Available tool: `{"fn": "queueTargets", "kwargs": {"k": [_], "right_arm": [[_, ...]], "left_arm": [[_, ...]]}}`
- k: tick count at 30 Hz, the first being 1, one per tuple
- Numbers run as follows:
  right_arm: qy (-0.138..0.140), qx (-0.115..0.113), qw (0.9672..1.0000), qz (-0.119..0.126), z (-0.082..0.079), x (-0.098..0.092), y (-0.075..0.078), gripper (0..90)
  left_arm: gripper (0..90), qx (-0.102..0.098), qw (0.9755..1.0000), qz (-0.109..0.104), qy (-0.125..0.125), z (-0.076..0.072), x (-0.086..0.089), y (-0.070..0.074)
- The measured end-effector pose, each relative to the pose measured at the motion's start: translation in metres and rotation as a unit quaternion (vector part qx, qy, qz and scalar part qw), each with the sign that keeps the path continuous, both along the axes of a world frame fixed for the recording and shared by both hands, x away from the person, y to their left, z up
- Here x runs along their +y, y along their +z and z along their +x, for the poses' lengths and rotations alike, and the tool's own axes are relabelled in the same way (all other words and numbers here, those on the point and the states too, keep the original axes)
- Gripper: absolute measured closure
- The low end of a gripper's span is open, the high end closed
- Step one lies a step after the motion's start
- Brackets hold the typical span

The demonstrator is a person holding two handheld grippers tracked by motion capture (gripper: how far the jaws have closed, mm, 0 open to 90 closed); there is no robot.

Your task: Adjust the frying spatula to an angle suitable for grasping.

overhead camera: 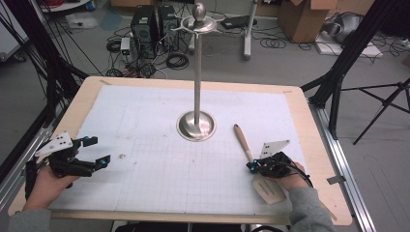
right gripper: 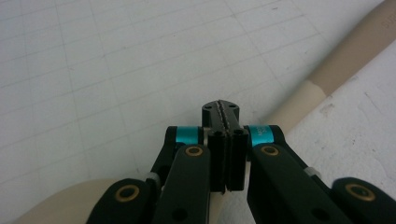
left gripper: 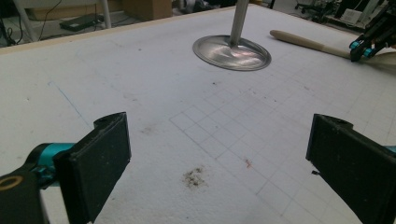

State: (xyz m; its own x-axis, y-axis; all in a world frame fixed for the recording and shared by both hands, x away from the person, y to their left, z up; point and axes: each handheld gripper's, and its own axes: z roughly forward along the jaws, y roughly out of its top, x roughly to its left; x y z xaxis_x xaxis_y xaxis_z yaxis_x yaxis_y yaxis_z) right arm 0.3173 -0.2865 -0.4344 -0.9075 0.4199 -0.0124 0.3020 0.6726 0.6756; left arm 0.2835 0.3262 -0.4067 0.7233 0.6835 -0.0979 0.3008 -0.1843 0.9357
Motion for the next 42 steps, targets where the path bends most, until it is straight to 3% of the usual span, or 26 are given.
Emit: {"fn": "queueTargets", "kwargs": {"k": [12, 20, 21, 22, 23, 25, 28, 30, 33, 42], "right_arm": [[-0.008, 0.000, 0.9998, 0.018, -0.003, -0.022, 0.000, 90.0], [-0.006, 0.002, 0.9998, 0.018, -0.002, -0.022, 0.000, 90.0], [-0.022, -0.002, 0.9990, 0.039, 0.000, -0.025, 0.002, 90.0], [-0.022, -0.002, 0.9990, 0.039, 0.000, -0.025, 0.002, 90.0], [-0.050, -0.015, 0.9958, 0.075, 0.003, -0.030, 0.007, 90.0], [-0.072, -0.030, 0.9921, 0.098, 0.008, -0.034, 0.009, 90.0], [-0.090, -0.034, 0.9904, 0.100, 0.012, -0.034, 0.010, 90.0], [-0.096, -0.032, 0.9918, 0.079, 0.019, -0.031, 0.007, 90.0], [-0.101, -0.030, 0.9922, 0.068, 0.026, -0.027, 0.004, 90.0], [-0.124, -0.001, 0.9912, 0.047, 0.043, -0.025, 0.002, 90.0]], "left_arm": [[6.9, 0.002, 1.0000, 0.000, -0.002, 0.000, 0.000, 0.000], [6.9, 0.002, 1.0000, 0.001, -0.001, 0.000, 0.000, 0.000], [6.9, 0.000, 1.0000, 0.000, 0.000, 0.000, 0.000, 0.000], [6.9, 0.000, 1.0000, 0.000, 0.000, -0.001, 0.000, 0.000], [6.9, 0.001, 1.0000, 0.001, 0.000, -0.001, 0.001, 0.000], [6.9, 0.001, 1.0000, 0.003, 0.002, -0.004, 0.003, -0.001], [6.9, 0.001, 1.0000, -0.001, 0.003, -0.005, 0.005, 0.000], [6.9, 0.000, 1.0000, -0.004, 0.002, -0.007, 0.005, 0.000], [6.9, -0.002, 1.0000, -0.002, 0.003, -0.009, 0.006, 0.001], [6.9, 0.002, 1.0000, 0.002, 0.009, -0.012, 0.010, -0.001]]}}
